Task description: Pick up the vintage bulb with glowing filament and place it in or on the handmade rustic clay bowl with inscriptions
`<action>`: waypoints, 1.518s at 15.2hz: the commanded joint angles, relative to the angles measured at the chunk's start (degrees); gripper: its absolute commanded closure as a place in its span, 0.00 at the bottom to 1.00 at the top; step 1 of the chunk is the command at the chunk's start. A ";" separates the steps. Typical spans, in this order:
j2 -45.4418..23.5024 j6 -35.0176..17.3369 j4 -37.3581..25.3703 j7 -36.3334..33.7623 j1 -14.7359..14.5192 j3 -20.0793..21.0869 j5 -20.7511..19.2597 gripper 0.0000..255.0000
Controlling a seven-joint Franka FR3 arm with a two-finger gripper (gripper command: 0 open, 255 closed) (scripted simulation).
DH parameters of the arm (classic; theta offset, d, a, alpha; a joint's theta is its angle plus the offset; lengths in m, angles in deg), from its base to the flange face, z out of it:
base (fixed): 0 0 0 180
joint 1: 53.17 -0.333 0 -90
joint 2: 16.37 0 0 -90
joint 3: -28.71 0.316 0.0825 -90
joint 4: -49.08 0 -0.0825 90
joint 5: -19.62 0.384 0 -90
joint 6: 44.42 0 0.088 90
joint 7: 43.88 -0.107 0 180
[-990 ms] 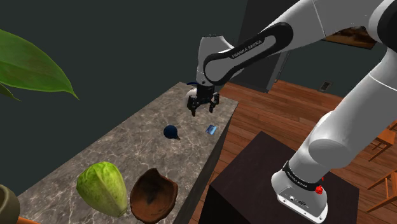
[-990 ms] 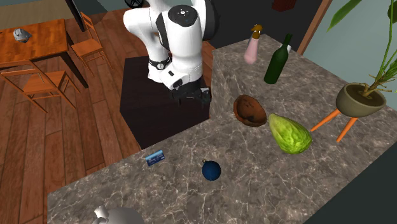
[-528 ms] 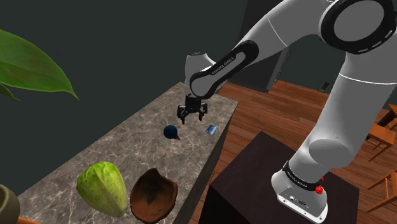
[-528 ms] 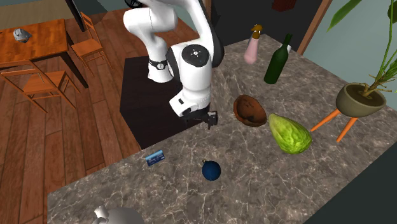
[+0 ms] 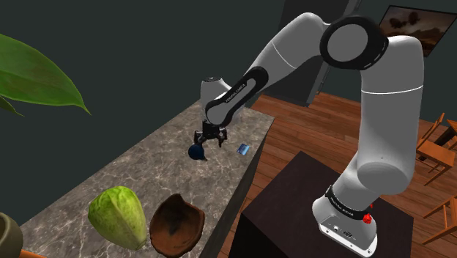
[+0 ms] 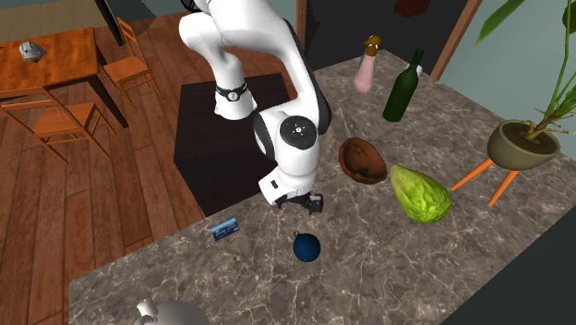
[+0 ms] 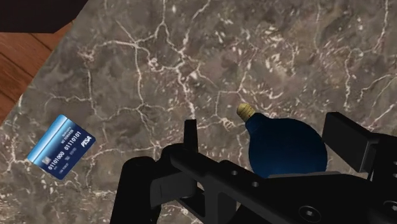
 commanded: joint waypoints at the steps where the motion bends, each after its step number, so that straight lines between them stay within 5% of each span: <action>1: -1.75 -1.41 -0.35 -0.52 -0.37 -0.34 -0.45 0.00; 14: -5.33 -4.61 -0.70 -1.09 -0.98 -1.04 -1.29 0.00; 15: -5.32 -4.61 -0.70 -1.09 -0.98 -1.04 -1.29 1.00; 23: -5.32 -4.61 -0.70 -1.09 -0.98 -1.04 -1.29 1.00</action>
